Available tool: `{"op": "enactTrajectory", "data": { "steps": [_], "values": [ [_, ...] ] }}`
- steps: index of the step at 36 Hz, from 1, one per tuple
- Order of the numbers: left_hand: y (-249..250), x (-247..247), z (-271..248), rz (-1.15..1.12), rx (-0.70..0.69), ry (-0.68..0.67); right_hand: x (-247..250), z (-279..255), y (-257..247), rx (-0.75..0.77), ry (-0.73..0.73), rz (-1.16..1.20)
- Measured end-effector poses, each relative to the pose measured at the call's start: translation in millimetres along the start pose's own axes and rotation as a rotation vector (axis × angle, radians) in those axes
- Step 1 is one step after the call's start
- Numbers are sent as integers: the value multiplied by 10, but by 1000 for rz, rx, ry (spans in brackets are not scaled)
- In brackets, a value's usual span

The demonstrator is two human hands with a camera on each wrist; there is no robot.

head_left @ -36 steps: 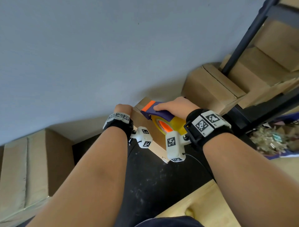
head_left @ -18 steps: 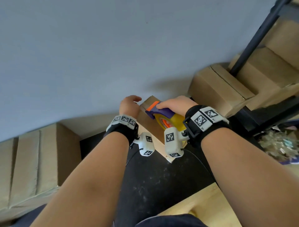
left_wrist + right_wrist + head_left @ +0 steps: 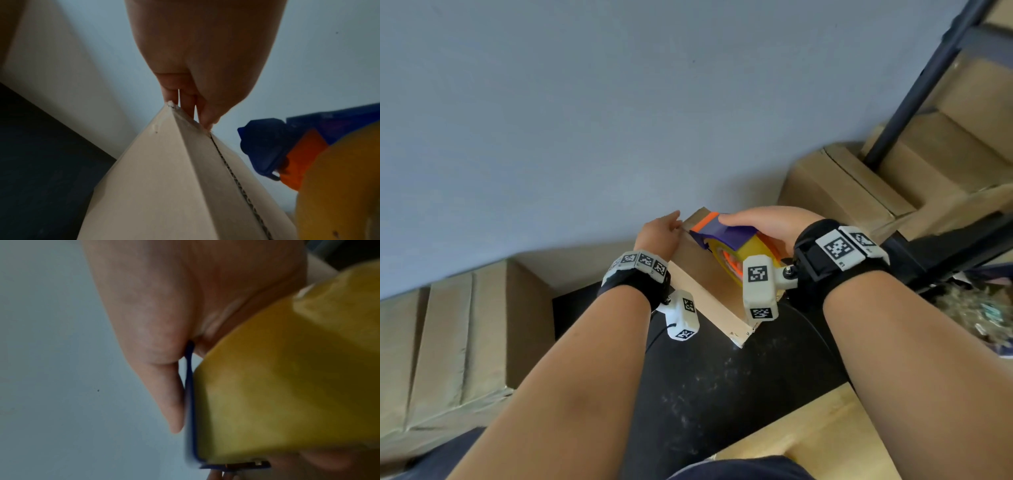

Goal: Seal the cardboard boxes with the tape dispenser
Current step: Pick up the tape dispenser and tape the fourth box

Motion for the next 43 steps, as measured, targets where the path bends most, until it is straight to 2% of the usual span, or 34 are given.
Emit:
{"op": "enactTrajectory", "data": {
  "steps": [4,9,13,20,26,33,43],
  "values": [
    [4,-107,-83,6,-10,-54,-6,-178,-56,32,-25,23],
    [-40,-221,-156,-138,45,-63,17,-166,-24,44,-37,22],
    [-48,-273,-143,-241,10,-132,35,-130,-22,69,26,2],
    [4,-286,-88,108,-117,-101,23,-126,-10,93,45,34],
    [24,-321,-87,254,-145,-116,17,-120,-15,129,76,-18],
    [11,-358,-97,344,-120,-122,-6,-217,-48,145,62,-129],
    [29,-361,-106,361,-57,-127,279,-407,172,116,103,-182]
  ]
}}
Point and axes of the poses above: each hand's wrist, its own z-axis towards the middle knuckle, its own x-axis out of the back of the hand, y = z × x, the point moved 7 cm from there along z, towards the middle knuckle, and after that the axes turned 14 degrees about z, right-handed, at the moved point
